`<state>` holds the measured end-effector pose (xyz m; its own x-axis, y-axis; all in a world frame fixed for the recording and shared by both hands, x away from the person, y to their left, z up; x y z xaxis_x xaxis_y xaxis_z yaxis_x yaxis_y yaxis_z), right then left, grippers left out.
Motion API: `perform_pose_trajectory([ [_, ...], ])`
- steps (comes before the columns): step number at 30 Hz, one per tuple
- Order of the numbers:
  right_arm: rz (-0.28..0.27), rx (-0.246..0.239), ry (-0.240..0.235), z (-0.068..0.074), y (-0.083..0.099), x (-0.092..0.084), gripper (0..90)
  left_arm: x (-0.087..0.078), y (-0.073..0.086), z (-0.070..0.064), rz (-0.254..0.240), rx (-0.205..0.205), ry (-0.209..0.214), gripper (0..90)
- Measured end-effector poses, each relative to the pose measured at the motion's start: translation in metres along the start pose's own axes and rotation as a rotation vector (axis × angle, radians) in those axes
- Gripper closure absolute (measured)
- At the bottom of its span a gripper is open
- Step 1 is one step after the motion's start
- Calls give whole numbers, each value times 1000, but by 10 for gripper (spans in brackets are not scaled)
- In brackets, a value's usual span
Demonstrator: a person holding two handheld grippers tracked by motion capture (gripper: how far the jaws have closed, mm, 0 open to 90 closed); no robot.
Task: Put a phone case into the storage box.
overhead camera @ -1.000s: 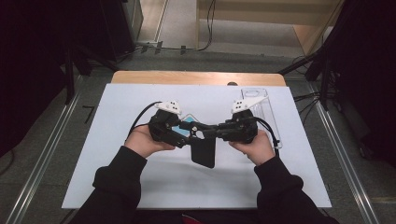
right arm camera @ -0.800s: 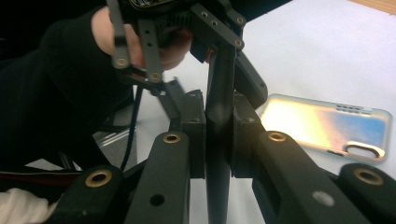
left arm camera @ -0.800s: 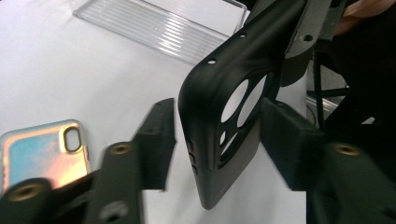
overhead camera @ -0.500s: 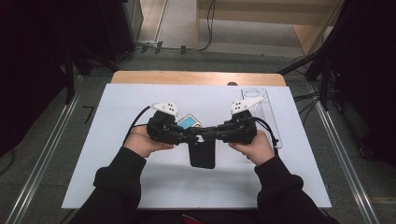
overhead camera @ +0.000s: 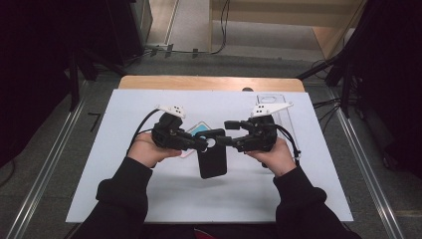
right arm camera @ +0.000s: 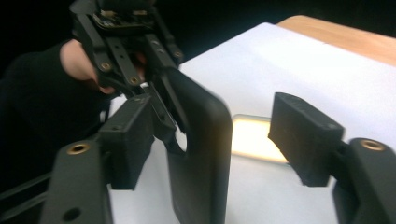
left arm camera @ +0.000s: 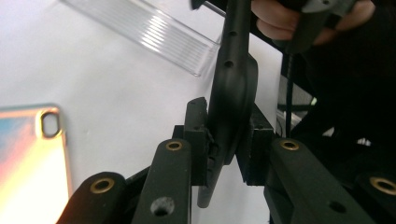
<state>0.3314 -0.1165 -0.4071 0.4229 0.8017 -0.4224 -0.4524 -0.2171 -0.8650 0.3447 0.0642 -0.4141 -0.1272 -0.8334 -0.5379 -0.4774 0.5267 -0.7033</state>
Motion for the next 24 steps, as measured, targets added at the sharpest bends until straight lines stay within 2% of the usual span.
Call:
perform_pose_trajectory([
  [3, -9, 22, 28, -2, 0, 0, 252, -3, 0, 1, -4, -22, -11, 762],
  [5, -18, 32, 51, -4, 1, 0, 251, -5, -1, 2, -5, -29, -47, 762],
  [7, -11, 11, 98, -6, 3, 2, 226, -9, -4, 3, -20, -50, -85, 761],
  [10, -19, 5, 112, -6, 5, 4, 188, -12, -6, 3, -42, -68, -95, 761],
  [11, -23, -14, 145, -7, 7, 6, 104, -13, -7, 3, -51, -77, -111, 761],
  [12, -23, -20, 177, -8, 7, 8, 56, -15, -8, 4, -56, -94, -140, 761],
  [13, -21, -13, 195, -8, 8, 8, 0, -16, -9, 4, -60, -107, -153, 761],
  [14, -21, -13, 195, -8, 8, 8, 0, -16, -9, 4, -60, -107, -153, 760],
  [15, -21, 7, 211, -9, 10, 11, 0, -17, -10, 5, -78, -110, -188, 760],
  [19, 2, 9, 232, -8, 14, 15, 0, -18, -12, 4, -98, -107, -215, 760],
  [22, 16, 18, 247, -4, 17, 19, 0, -17, -13, 4, -93, -122, -247, 760],
  [24, 29, 5, 256, -2, 19, 23, 0, -16, -13, 5, -89, -137, -261, 760],
])
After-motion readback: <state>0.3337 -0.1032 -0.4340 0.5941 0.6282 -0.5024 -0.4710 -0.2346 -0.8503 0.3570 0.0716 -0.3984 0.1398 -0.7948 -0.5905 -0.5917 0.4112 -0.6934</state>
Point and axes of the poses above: each handheld gripper's, and its own axes: x roughly forward along the jaws, y roughly out of its underside, z roughly to its left, the point moved 6 cm from there along x, roughly forward along the jaws, and after that the axes turned 7 degrees about y, right-handed, at the moved point
